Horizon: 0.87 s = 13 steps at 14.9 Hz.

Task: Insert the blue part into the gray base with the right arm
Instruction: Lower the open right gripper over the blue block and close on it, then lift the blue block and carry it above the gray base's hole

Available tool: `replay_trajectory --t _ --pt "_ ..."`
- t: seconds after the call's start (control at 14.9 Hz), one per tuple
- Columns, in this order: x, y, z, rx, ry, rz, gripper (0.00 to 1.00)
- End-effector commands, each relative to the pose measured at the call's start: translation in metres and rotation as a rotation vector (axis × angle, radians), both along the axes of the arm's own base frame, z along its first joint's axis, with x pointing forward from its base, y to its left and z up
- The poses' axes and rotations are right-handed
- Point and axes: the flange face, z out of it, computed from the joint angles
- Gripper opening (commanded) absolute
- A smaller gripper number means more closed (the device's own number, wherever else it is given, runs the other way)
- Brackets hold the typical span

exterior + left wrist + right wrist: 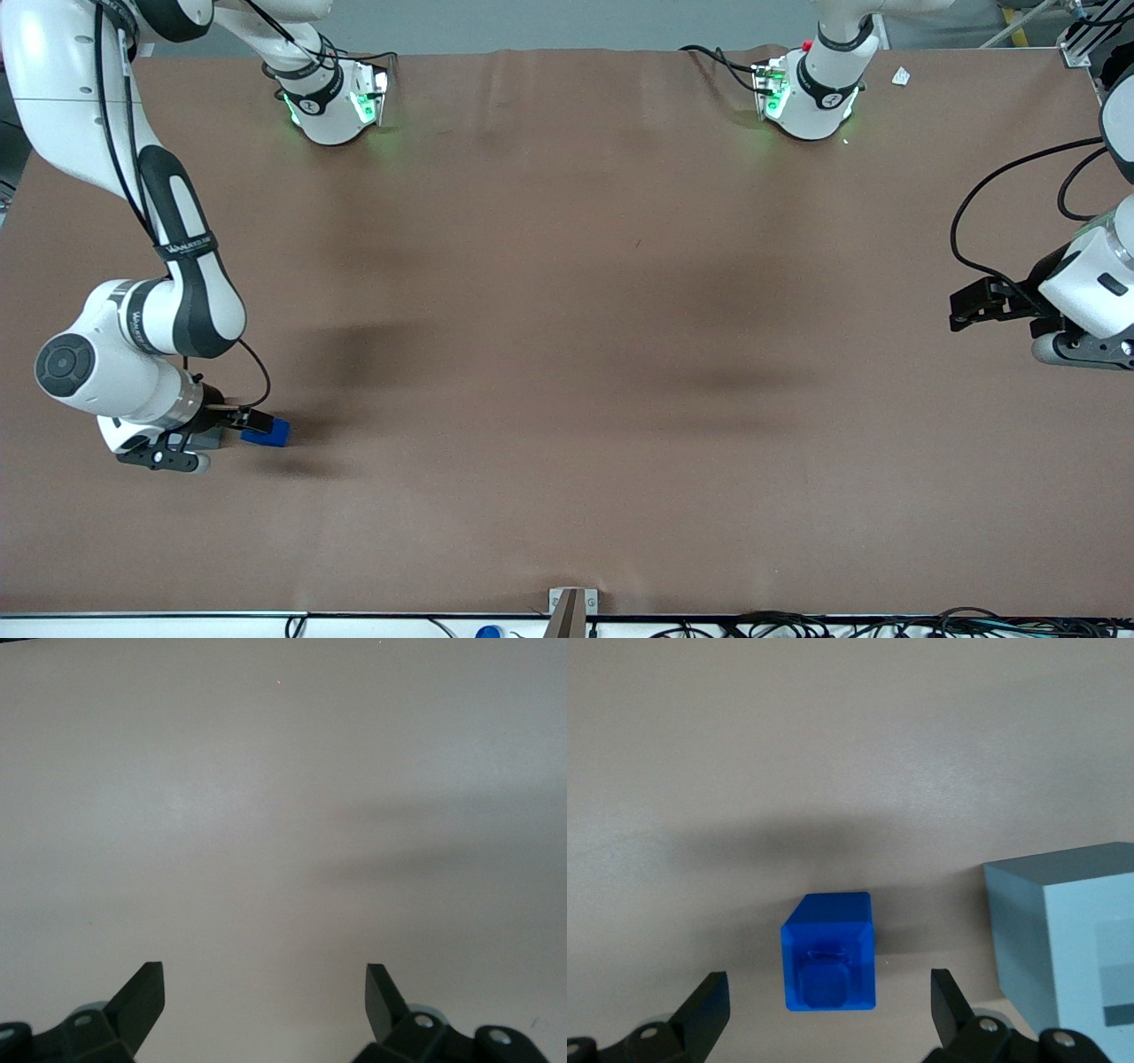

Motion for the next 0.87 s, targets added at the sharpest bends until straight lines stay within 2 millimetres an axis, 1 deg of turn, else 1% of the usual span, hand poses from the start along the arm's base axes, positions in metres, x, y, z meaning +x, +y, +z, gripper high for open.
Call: replay_trajectory --t 0.0,0.27,0.4,0.47,0.54,0.8 --pt "-0.001 0.008 -0.007 0.007 -0.006 0.004 1.00" --pt "0.000 0.007 -0.019 0.006 -0.014 0.004 1.00" --pt "0.000 0.007 -0.020 0.006 -0.013 0.002 0.93" --pt "-0.001 0.007 -0.021 0.006 -0.011 0.002 0.85" --pt "-0.001 0.007 -0.021 0.006 -0.011 0.002 0.81" --pt "-0.001 0.001 -0.025 0.006 -0.005 0.000 0.68"
